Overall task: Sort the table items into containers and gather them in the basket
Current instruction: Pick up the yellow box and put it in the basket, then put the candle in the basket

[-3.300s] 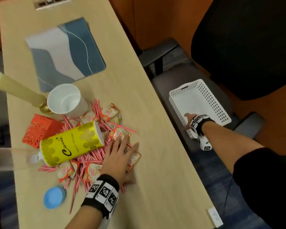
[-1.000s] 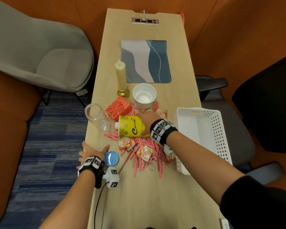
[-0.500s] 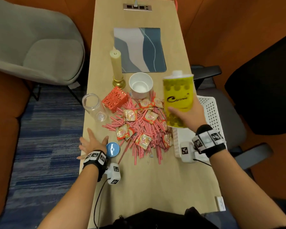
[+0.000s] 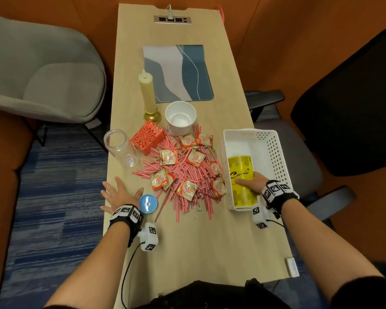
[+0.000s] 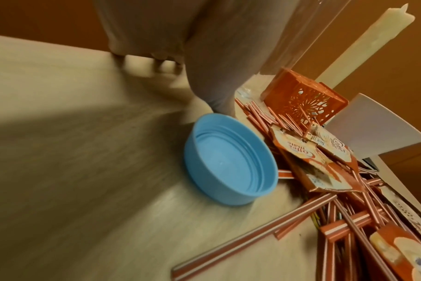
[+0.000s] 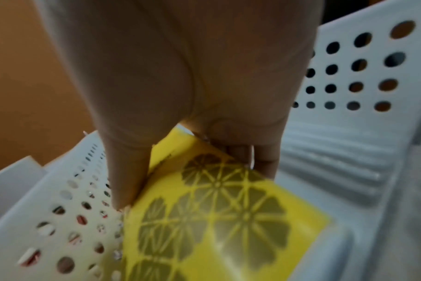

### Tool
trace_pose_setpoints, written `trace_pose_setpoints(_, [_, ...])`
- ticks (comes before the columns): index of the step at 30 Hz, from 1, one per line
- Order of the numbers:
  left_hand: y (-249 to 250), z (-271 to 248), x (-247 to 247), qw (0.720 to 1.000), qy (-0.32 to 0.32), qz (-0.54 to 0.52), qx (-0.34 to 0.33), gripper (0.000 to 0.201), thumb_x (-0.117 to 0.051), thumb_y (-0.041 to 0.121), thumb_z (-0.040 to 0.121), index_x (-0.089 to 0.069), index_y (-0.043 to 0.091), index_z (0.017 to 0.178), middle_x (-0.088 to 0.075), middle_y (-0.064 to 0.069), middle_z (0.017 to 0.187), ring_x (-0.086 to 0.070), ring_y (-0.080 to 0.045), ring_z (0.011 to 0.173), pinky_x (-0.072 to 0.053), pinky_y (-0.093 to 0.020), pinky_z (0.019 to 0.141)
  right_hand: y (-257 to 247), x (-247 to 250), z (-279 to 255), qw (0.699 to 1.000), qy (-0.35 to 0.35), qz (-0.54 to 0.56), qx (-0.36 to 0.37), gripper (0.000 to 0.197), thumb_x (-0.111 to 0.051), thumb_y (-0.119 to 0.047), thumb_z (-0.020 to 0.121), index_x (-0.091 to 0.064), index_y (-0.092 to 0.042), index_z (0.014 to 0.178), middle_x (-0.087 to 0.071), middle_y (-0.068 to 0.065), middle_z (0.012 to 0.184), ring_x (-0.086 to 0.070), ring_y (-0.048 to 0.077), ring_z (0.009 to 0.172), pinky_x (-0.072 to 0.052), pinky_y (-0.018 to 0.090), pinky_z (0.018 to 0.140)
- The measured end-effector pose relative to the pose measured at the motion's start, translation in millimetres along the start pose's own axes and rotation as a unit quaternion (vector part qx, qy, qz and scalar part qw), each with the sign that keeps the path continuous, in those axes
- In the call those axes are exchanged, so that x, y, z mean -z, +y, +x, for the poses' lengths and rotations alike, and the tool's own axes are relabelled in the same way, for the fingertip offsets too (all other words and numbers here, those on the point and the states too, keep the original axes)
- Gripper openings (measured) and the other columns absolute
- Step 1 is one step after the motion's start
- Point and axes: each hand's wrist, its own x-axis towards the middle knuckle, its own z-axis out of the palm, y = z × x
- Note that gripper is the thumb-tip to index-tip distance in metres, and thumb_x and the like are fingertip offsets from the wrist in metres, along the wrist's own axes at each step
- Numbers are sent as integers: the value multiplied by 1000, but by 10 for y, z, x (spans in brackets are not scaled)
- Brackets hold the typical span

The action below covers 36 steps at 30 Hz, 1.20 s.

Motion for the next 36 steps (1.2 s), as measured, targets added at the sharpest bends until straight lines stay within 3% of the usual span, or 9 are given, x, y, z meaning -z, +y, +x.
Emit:
trace_pose_setpoints(3, [42, 0, 5, 1000, -2, -3, 10, 100, -70, 53, 87, -9, 26, 161, 12, -11, 168, 7, -35, 154, -6, -72, 115, -413, 235, -310, 983, -23, -180, -3, 103, -69, -88, 43, -63, -17, 119, -71, 7, 109, -67, 25, 95, -54, 38, 88])
trace_pose_setpoints(6, [79, 1, -7, 1000, 0, -6, 17, 99, -70, 52, 87, -10, 25, 161, 11, -11, 168, 6, -35, 154, -6, -73, 115, -1205, 537, -594, 936, 103, -334, 52, 76, -71, -59, 78, -53, -6, 130, -62, 15, 126, -60, 31, 113, -47, 35, 90])
trace_pose_setpoints(11, [60, 21, -21, 1000, -7, -2, 26, 100, -70, 55, 86, -9, 28, 161, 12, -9, 168, 5, -34, 154, -8, -73, 115, -2846, 434, -679, 889, 187, -199, 367, 55, -66, -38, 89, -48, -19, 137, -51, 8, 135, -53, 24, 121, -42, 36, 102])
trace_pose_setpoints(14, [82, 35, 6, 999, -12, -2, 31, 100, -70, 54, 86, -8, 29, 161, 12, -8, 168, 6, -33, 155, -8, -72, 115, -3401, -11, -589, 845, 183, -199, 462, 64, -67, -30, 88, -40, -24, 145, -39, 7, 146, -47, 26, 128, -43, 39, 106])
trace_pose_setpoints(18, [104, 47, 27, 999, -13, -18, 33, 100, -73, 50, 85, -10, 30, 161, 12, -7, 168, 6, -32, 155, -6, -72, 115, -3355, -467, -278, 858, 149, -227, 437, 92, -75, -25, 81, -20, -27, 154, -15, 16, 160, -35, 39, 139, -45, 47, 104])
trace_pose_setpoints(23, [85, 36, 1, 999, -4, -8, 34, 100, -72, 53, 85, -11, 30, 161, 10, -6, 168, 4, -31, 155, -8, -73, 114, -3244, -468, -136, 854, 182, -170, 457, 97, -78, -32, 78, -19, -29, 154, -10, 13, 161, -34, 38, 140, -43, 47, 107])
trace_pose_setpoints(30, [85, 50, -19, 1000, 3, 5, 29, 102, -70, 57, 84, -10, 29, 161, 9, -8, 168, 3, -31, 155, -9, -74, 113, -3419, -333, -73, 725, 217, -350, 553, 100, -77, -31, 77, -16, -26, 156, 0, 9, 164, -44, 32, 129, -51, 41, 96])
trace_pose_setpoints(33, [70, 53, -25, 1000, 10, 6, 25, 102, -70, 58, 84, -10, 30, 161, 9, -7, 168, 3, -31, 155, -9, -73, 114, -3441, -285, -38, 726, 256, -323, 550, 89, -73, -29, 80, -24, -22, 153, -22, 11, 159, -50, 31, 118, -51, 42, 94])
trace_pose_setpoints(36, [38, 46, -47, 999, 16, 10, 26, 101, -70, 58, 83, -11, 31, 160, 7, -7, 169, 1, -31, 155, -9, -74, 113, -3527, -162, -69, 754, 293, -269, 523, 89, -70, -38, 81, -24, -16, 154, -44, 12, 133, -50, 27, 108, -48, 40, 93])
